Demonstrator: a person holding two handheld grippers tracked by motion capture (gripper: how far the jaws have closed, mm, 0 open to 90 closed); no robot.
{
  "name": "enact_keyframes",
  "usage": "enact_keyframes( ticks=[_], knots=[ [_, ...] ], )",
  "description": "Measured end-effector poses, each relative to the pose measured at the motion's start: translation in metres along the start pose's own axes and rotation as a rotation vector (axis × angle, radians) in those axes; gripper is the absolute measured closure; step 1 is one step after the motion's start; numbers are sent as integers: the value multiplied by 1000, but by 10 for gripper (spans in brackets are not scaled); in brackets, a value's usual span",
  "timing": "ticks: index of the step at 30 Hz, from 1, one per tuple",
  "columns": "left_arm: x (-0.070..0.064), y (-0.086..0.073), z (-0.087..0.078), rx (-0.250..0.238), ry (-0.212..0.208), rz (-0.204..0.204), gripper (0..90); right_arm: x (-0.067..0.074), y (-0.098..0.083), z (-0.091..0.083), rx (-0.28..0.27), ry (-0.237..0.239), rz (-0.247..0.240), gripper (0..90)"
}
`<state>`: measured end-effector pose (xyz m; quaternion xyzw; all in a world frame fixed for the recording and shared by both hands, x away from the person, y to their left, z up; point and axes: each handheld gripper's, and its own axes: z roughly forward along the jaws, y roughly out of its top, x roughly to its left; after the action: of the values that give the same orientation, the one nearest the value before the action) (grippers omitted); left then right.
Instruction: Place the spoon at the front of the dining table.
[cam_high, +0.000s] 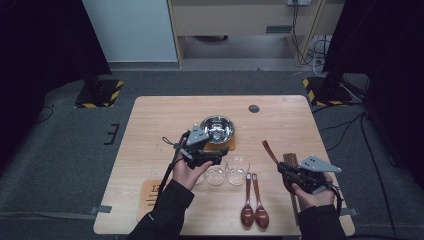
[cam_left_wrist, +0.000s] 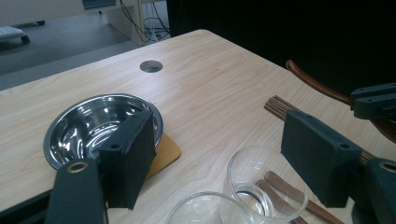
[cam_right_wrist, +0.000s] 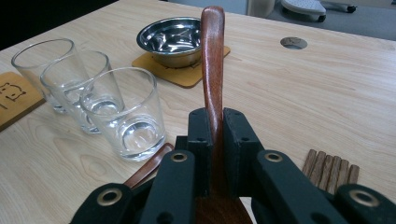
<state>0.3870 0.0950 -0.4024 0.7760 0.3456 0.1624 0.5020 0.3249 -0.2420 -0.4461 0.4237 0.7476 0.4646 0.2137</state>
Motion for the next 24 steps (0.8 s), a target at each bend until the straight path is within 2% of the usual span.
enact_keyframes(
  ticks=[24],
  knots=[
    [-20, 17, 24, -5, -42, 25, 273, -1, 0, -2, -13, 3, 1, 819]
  ],
)
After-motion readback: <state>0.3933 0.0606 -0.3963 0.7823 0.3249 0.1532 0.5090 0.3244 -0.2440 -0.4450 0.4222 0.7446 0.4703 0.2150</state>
